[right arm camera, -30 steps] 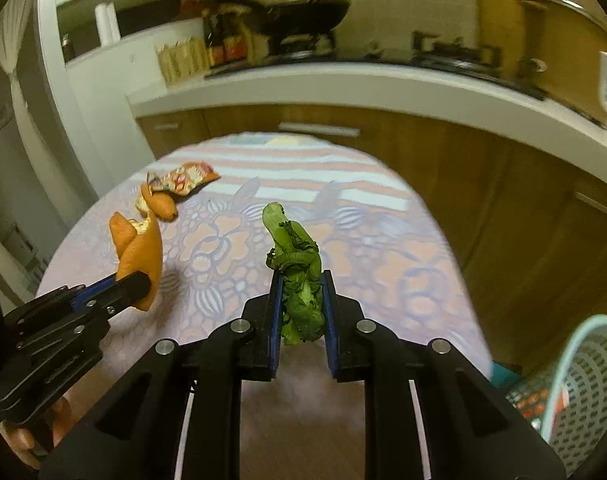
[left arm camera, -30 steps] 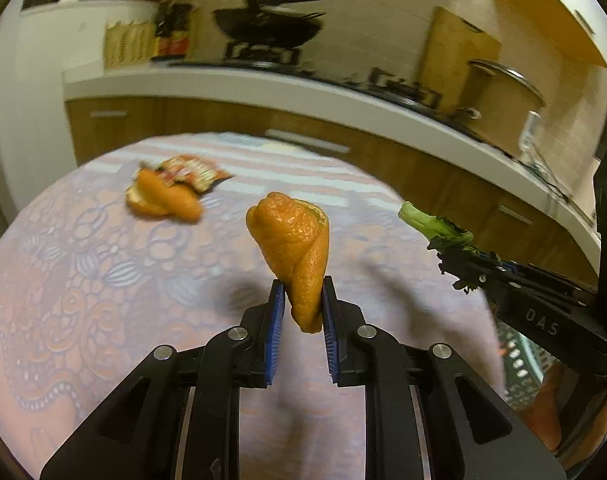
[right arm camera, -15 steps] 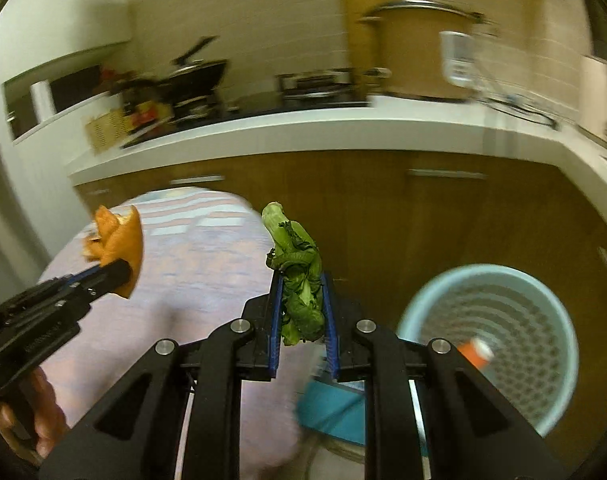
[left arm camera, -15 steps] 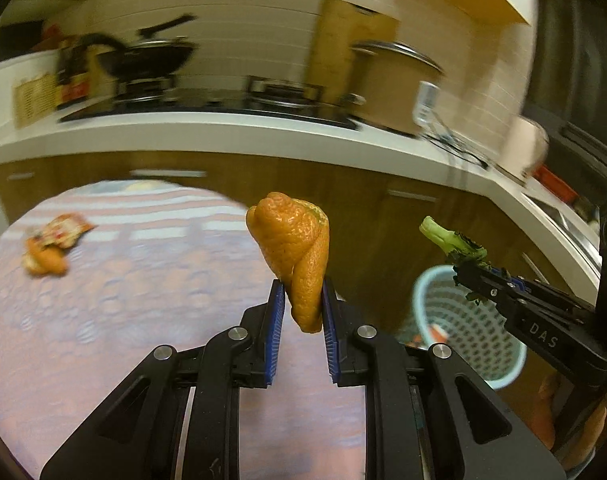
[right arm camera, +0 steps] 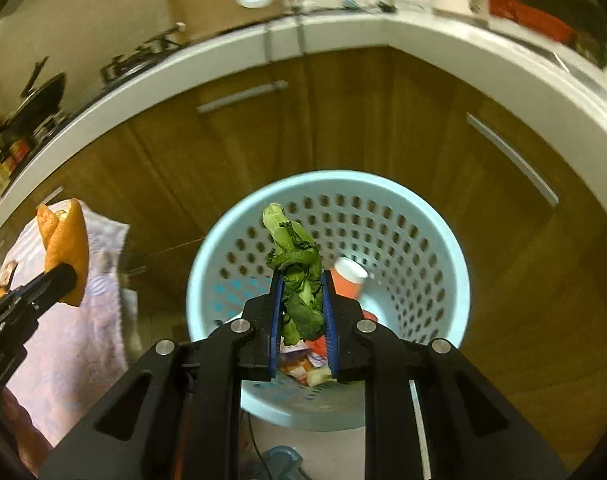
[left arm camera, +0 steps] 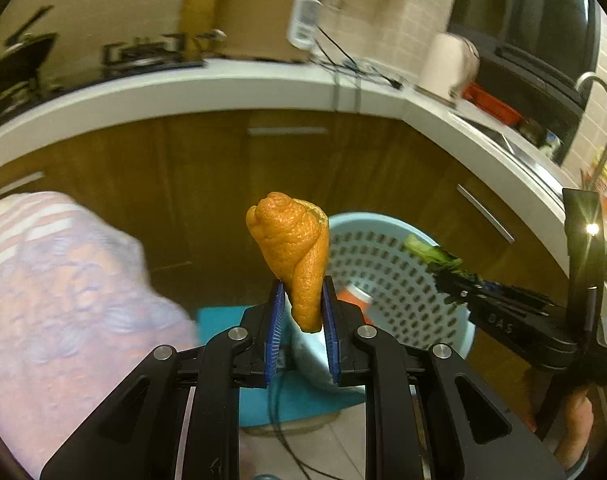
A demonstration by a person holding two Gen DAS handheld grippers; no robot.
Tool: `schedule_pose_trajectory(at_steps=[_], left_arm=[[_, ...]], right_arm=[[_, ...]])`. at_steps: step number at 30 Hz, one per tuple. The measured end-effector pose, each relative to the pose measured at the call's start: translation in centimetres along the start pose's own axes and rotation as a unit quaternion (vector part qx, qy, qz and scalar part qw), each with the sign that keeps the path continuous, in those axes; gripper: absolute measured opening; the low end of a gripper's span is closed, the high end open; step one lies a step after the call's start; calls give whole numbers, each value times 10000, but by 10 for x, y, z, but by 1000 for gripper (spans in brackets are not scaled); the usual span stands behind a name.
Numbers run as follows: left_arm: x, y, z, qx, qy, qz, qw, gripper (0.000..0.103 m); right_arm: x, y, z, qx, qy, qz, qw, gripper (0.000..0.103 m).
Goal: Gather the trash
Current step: 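Carry peel and green stalk over the wastebasket and open both grippers, then move both tools back over the table toward the remaining peel and wrapper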
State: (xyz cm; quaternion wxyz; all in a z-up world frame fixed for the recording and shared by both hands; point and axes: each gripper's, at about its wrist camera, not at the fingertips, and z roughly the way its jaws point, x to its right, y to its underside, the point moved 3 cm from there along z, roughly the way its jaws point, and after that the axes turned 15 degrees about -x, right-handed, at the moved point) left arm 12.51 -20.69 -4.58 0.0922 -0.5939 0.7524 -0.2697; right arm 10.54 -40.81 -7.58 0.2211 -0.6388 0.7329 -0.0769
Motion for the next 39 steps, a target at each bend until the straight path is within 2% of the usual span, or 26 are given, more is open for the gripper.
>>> schedule_pose_trajectory(at_steps=[4,5,7,8,17,21,26,31,36,39], left_arm=[[19,-9,24,-243,314,246,9989,26],[23,-10,27,-258,398,341,9983,39],[30,-10,28,-184,366,445,9982,53],[32,-10,28,-145,345,477,9982,54],[13,-3,17,-120,308,342,9989,55],[-4,1,4,-30,249,168,9995,55],[-32,11,-21,143,247,-159,9995,55],[-75,26,-58,426,123,-614,9971,55],[-128,44,-100,696,-222,-1181,9903,55],[-161,57,-125,832,-540,-1520,9834,55]], right_arm=[[17,0,10,-114,-21,256,9996,17],[21,0,13,-146,-55,311,9994,18],[27,-1,18,-232,-165,417,9987,21],[29,-1,19,-245,-169,443,9986,22],[23,0,10,-118,-208,370,9990,30],[7,0,0,9,-238,217,9995,44],[-30,2,-15,193,-289,-177,9992,44],[-87,8,-35,447,-457,-823,9946,44],[-155,19,-47,610,-653,-1534,9841,44],[-197,26,-52,675,-835,-1903,9758,44]])
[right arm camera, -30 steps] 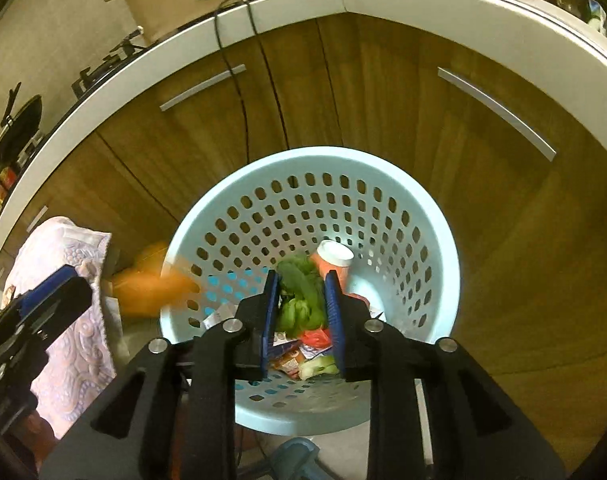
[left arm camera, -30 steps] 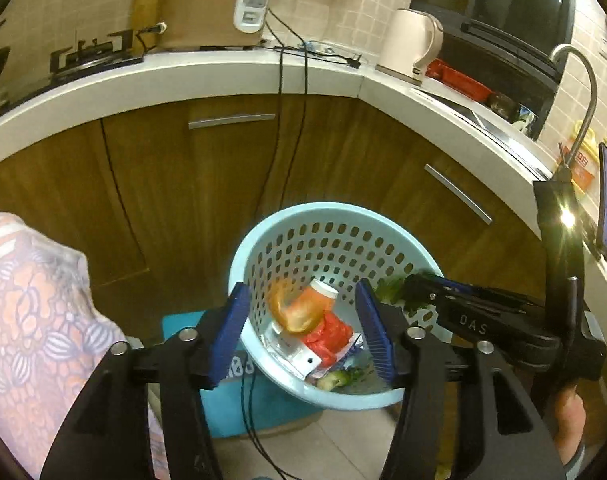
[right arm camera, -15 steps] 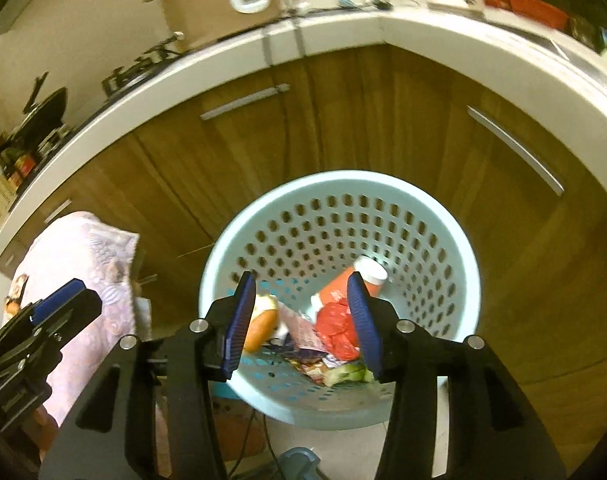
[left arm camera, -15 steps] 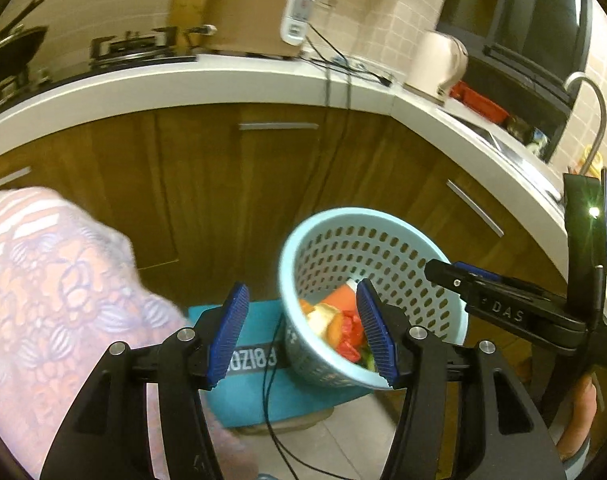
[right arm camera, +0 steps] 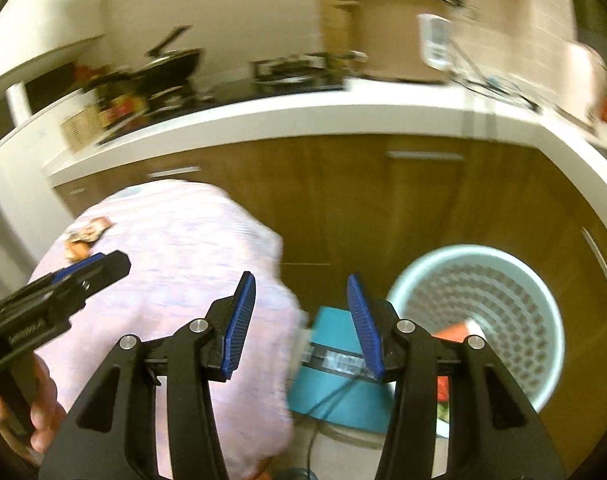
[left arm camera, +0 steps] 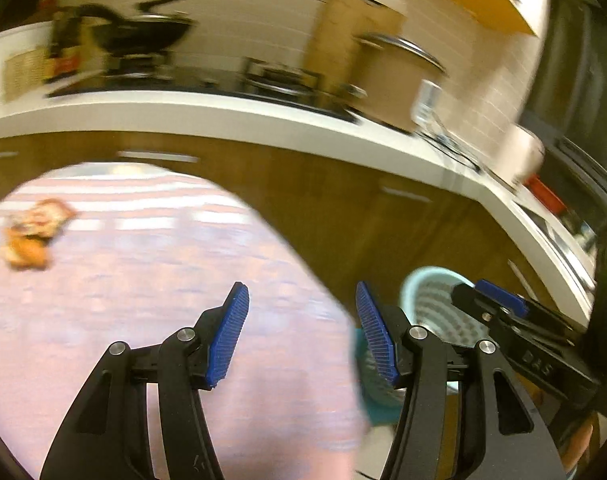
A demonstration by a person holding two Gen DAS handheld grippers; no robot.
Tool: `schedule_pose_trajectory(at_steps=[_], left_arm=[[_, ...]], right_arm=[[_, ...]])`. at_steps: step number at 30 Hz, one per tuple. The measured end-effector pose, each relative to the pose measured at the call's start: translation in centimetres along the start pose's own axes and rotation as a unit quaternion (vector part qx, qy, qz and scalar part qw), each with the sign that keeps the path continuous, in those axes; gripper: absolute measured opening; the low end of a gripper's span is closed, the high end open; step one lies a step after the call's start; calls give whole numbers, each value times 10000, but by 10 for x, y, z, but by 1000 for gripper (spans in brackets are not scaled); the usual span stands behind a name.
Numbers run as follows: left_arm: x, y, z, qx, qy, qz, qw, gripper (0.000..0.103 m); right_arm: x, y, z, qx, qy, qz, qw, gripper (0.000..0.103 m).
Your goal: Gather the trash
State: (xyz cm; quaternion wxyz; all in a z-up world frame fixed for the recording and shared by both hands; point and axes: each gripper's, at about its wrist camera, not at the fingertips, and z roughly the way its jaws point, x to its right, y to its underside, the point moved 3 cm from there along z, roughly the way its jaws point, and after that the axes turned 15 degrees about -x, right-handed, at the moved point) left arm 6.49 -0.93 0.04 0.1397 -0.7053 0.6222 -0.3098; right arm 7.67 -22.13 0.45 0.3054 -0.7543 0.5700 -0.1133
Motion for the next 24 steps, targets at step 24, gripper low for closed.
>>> schedule_pose_trajectory(at_steps=[24], left_arm=[[-235,-19,-13,16,-1620,-1990,9665,65]], right_arm=[[-190,-47,141,-483,-1209,-1223,9839,45]])
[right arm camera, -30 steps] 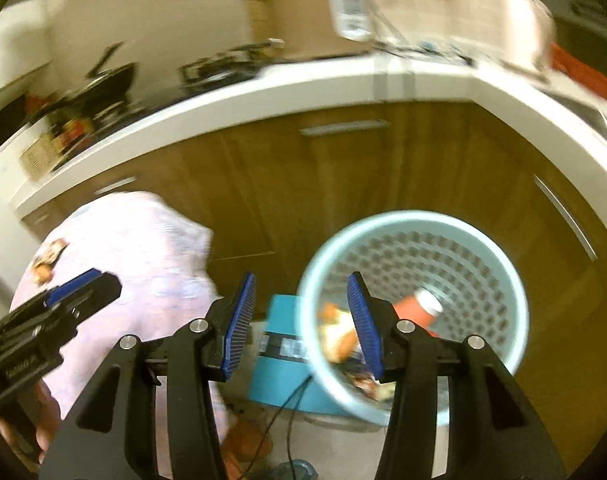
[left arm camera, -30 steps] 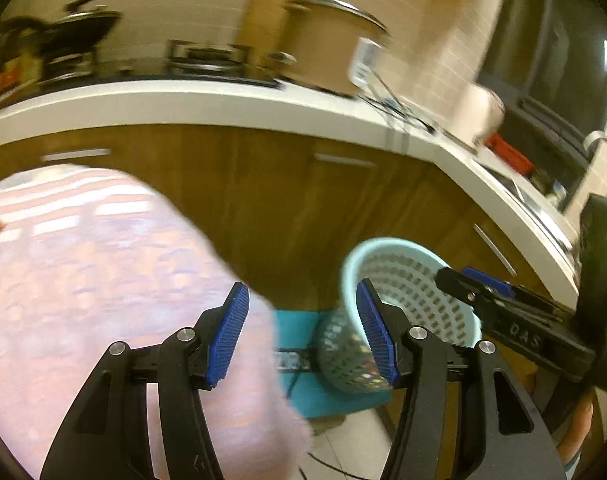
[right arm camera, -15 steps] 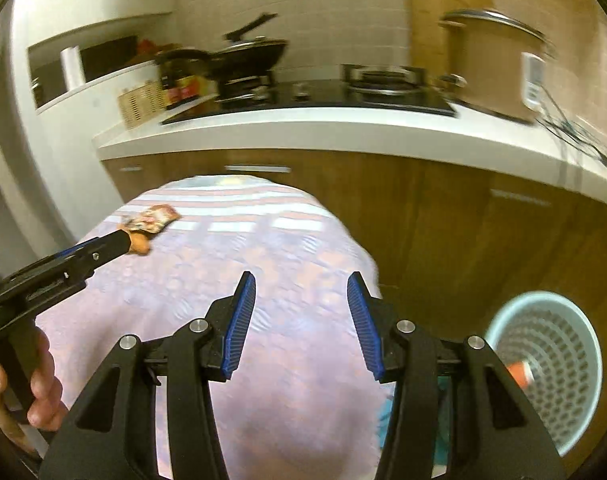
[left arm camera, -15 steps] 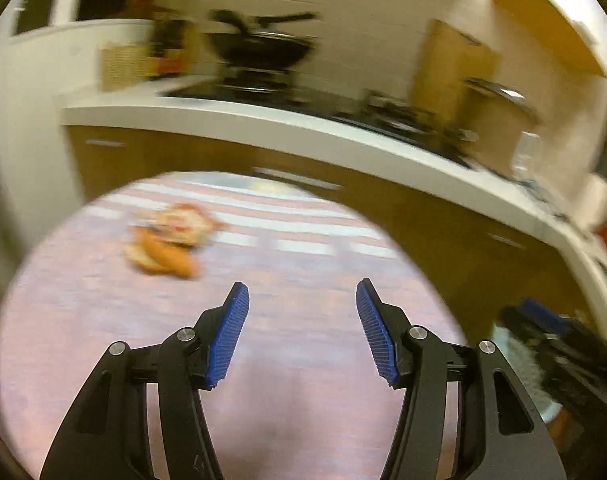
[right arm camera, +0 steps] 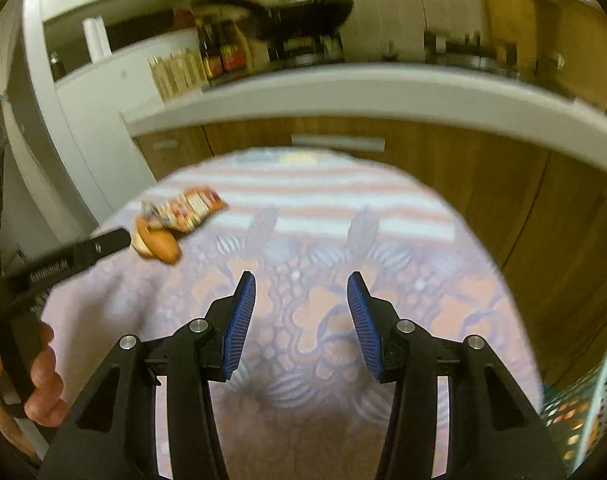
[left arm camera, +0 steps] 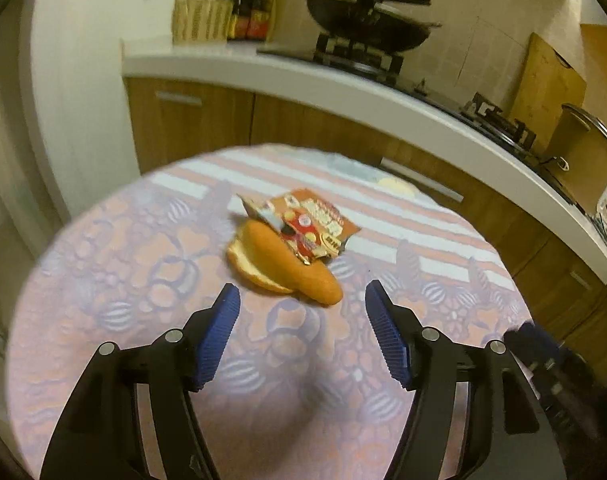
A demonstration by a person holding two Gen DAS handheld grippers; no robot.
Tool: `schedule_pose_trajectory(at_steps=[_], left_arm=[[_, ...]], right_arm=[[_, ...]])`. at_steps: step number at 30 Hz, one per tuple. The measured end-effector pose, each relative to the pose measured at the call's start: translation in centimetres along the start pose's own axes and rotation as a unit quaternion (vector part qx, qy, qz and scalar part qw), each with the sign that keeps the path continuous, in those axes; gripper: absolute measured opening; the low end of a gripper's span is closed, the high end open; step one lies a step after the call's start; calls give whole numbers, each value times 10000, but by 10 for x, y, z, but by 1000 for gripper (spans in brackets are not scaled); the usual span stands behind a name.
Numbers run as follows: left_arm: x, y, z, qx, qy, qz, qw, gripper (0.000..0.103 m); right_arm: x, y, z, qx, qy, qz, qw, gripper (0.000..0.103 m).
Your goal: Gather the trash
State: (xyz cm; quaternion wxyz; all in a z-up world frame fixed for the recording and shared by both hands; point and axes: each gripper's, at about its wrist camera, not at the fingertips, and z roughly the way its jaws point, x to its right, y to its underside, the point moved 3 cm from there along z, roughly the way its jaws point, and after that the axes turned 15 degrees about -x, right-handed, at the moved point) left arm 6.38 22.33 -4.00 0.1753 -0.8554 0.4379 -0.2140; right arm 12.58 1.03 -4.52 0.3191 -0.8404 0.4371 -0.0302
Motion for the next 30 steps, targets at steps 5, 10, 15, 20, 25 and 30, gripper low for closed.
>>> schedule_pose_trajectory(at_steps=[5,10,15,20,25,30], left_arm=[[-10,-8,30,-185,-28,-316,9993,67],[-13,-13,47,-205,-131,-463,9986,70],[-6,-19,52,-238,-219,-365,9988,69],[-4,-23,55,-238,-205,-330,9990,61],[-1,-18,50,-208,6,-203,9996,34],[-7,-2,28,-399,754,-97,9963,21]], right_arm=[[-5,4,4,-84,-100,-168,9998,48],[-10,4,5,-148,-111,-295,9994,50],[-6,4,3,-120,-234,-222,9994,51],[-4,4,1,-106,-248,-175,9995,52],[-8,5,-1,-56,-216,-253,9994,52],[-13,6,-2,-60,-132,-364,9992,54]])
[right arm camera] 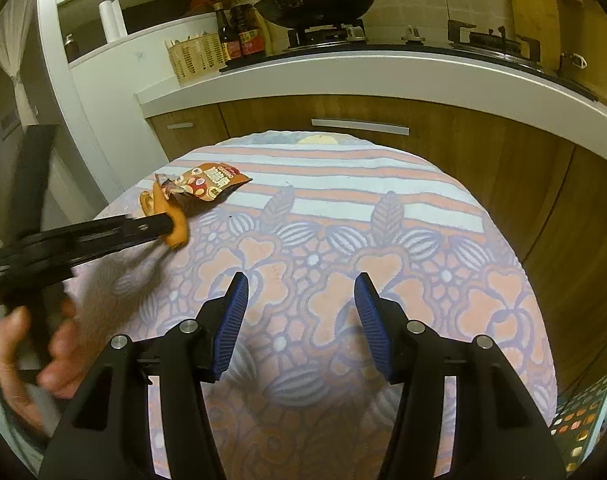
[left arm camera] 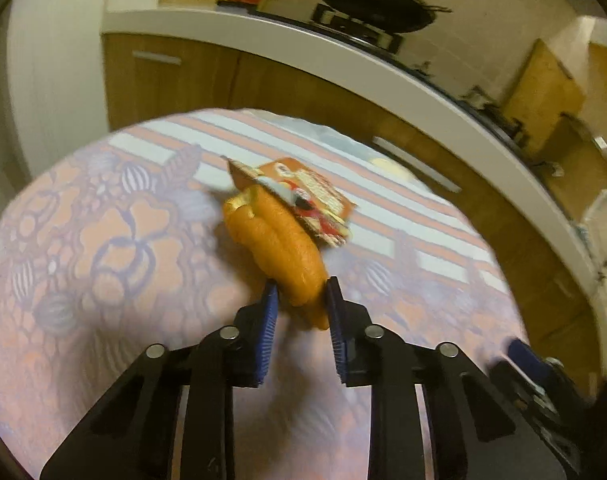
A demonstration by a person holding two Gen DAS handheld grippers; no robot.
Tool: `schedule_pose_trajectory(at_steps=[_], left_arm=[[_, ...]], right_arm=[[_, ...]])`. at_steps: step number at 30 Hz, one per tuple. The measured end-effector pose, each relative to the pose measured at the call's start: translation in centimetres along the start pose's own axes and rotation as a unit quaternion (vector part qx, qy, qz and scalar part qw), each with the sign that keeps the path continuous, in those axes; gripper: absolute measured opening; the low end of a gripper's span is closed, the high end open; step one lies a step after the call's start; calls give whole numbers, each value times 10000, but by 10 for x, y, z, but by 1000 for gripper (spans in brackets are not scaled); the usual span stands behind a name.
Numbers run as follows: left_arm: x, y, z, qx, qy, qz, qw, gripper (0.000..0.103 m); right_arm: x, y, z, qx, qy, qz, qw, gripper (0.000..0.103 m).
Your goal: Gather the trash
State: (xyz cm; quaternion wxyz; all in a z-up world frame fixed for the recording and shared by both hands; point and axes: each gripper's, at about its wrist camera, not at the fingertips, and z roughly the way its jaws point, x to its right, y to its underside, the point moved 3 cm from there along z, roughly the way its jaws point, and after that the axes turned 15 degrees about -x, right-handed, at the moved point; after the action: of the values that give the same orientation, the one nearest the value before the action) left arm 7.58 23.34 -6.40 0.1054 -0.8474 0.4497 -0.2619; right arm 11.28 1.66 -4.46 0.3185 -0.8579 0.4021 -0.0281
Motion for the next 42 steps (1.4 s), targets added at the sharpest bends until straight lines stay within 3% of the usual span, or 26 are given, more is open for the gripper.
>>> schedule_pose_trajectory(at_steps=[5,9,12,16,19,20,22,31,33,34,35,39,42], left_arm=[[-7,20,-26,154,-119,101,9998,20],[-18,29,-38,292,-373,138,9988,20],[-24,31,-43,187,-407,206,9988,20],[-30,37,-34,-256,-479,396,9977,24],[-33,39,-33,-187,-550,440,9973,35],[-34,38,-33,-151,-607,400,9972,53],[-35,35,-35,-21,-723,323,9969,66],[-43,21,-10,-107,-851,125,9962,64],[-41,24,-9,9,-1068,234,9940,53],[-40,26,-12,77,-1004,249,9946,35],[-42,27,-16,164,-842,188,9961,29],[-63,31,-37,687,-605,-350,9952,25],[-76,32,-47,928,-682,-714,9908,25]], right_arm=[[-13,-3,4,-143,176,-230,9995,56],[-28,-10,-1,-280,-202,-272,9990,56],[-43,-19,-12,-205,-212,-396,9988,56],[-58,-23,-16,-137,-69,-551,9984,56],[-60,-20,-9,-254,-39,-532,9983,56],[-60,-18,-7,-283,-17,-526,9982,56],[-60,-17,-5,-320,19,-523,9981,56],[-85,-45,-19,-134,0,-808,9966,58],[-96,-52,-19,-45,-53,-908,9958,62],[-103,-57,-16,-16,-89,-970,9952,64],[-107,-59,-13,-13,-94,-1003,9949,65],[-123,-68,21,-255,-174,-970,9948,65],[-128,-71,43,-412,-180,-906,9949,65]])
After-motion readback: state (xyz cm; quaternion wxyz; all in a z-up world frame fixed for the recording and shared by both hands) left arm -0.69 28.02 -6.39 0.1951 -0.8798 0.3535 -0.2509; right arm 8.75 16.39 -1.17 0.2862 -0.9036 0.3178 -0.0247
